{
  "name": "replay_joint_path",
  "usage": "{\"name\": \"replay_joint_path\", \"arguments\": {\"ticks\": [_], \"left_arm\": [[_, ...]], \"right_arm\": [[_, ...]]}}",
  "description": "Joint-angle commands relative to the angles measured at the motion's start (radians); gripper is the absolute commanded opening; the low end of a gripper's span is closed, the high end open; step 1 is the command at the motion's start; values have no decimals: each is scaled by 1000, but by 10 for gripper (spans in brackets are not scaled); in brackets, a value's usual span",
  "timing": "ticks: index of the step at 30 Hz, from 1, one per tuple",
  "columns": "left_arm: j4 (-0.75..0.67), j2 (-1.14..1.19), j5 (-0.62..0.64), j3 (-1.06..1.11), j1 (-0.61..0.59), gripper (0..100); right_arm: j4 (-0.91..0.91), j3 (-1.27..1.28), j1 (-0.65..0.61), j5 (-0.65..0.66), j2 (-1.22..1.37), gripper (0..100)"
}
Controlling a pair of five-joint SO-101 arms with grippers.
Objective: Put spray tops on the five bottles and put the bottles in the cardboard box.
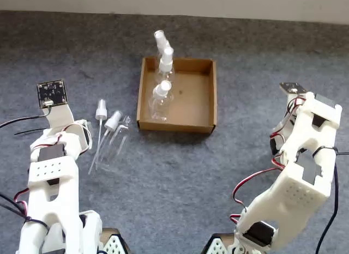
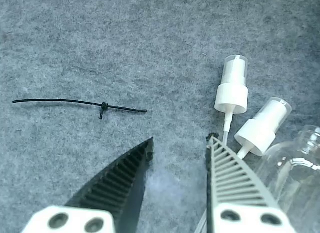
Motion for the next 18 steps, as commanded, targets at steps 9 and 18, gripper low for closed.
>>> {"name": "replay_joint_path", "arguments": {"ticks": [9, 18], "left_arm": [[-17, -15, -2, -7, 16, 168], [-17, -15, -2, -5, 16, 168]], "right_arm": [[38, -67, -12, -6, -70, 241], [42, -113, -8, -8, -70, 241]]}}
